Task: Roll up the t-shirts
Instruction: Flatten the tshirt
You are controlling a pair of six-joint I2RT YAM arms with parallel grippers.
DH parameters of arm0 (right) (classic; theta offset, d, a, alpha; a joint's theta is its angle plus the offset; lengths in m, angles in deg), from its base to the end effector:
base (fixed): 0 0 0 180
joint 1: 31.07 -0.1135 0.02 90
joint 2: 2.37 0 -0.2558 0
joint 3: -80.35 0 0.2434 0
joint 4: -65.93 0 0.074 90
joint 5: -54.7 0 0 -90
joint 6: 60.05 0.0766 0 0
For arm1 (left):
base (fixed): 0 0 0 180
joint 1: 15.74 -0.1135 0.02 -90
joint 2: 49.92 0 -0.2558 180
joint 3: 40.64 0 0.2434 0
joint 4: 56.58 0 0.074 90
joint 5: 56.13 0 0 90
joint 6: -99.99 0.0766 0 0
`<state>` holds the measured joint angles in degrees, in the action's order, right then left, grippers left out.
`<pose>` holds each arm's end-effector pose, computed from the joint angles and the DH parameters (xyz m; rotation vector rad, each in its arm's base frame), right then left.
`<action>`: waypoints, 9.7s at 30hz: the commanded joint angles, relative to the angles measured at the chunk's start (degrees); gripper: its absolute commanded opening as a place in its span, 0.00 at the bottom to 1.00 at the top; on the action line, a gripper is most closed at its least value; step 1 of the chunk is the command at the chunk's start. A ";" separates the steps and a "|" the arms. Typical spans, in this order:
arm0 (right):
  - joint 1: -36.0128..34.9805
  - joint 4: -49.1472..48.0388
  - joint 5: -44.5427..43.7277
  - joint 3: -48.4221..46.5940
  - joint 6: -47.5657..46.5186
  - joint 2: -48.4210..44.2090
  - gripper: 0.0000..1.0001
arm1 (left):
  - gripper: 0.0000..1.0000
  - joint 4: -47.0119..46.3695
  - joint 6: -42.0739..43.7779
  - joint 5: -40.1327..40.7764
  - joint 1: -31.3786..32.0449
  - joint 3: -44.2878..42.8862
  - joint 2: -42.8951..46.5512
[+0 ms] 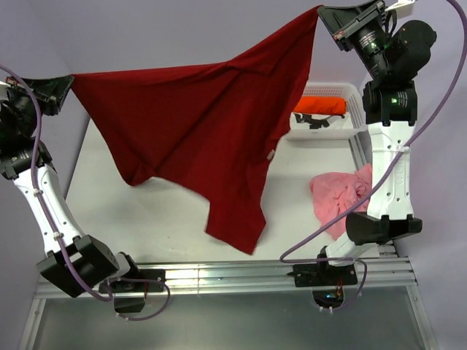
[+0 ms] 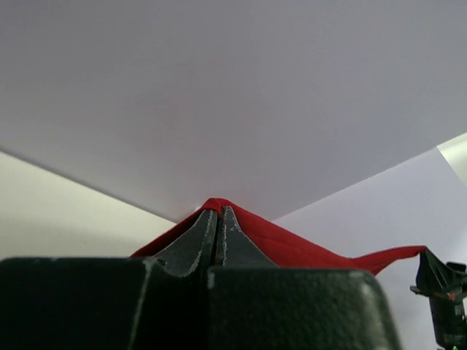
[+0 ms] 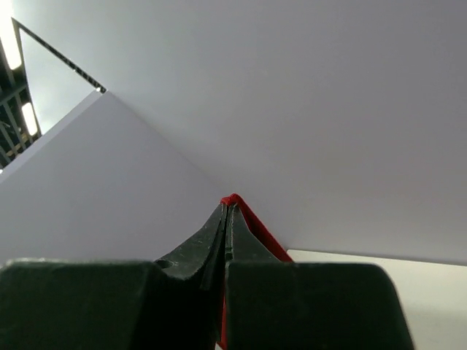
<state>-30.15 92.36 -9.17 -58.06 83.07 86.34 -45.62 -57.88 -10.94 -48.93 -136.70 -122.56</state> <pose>0.3033 0.0289 0.6113 0.1691 1.2660 1.0559 0.2742 0.1149 0.4821 -0.5940 1.3754 -1.0191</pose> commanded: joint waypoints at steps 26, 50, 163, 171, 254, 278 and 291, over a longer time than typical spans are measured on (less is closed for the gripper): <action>-0.67 -14.98 2.08 2.23 0.31 -9.26 0.00 | 0.00 -2.42 -2.01 -6.43 1.28 -12.92 -11.21; -0.67 -12.60 6.48 19.45 -2.41 -32.62 0.00 | 0.00 16.48 10.83 0.78 -2.06 -9.87 21.30; -20.00 3.83 -35.36 62.62 -11.64 14.82 0.40 | 0.99 15.88 26.92 39.10 16.75 8.50 -26.24; -18.78 2.53 -33.35 65.50 -9.70 14.22 0.00 | 0.98 17.55 27.80 40.42 18.42 8.59 -26.15; -13.85 7.79 -36.15 70.79 -8.47 4.80 0.00 | 0.34 21.94 24.20 31.02 13.68 -40.11 -70.45; -13.94 3.48 -28.86 73.07 -9.97 2.97 0.53 | 0.80 15.01 23.68 32.25 16.57 4.77 -29.16; -16.92 5.14 -29.38 77.20 -9.97 -3.98 0.57 | 0.79 17.71 21.74 39.27 21.06 34.86 -1.82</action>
<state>-45.93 96.95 -38.68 18.20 73.52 84.48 -29.34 -36.20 23.85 -28.28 -102.94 -129.75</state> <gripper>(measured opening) 0.571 0.790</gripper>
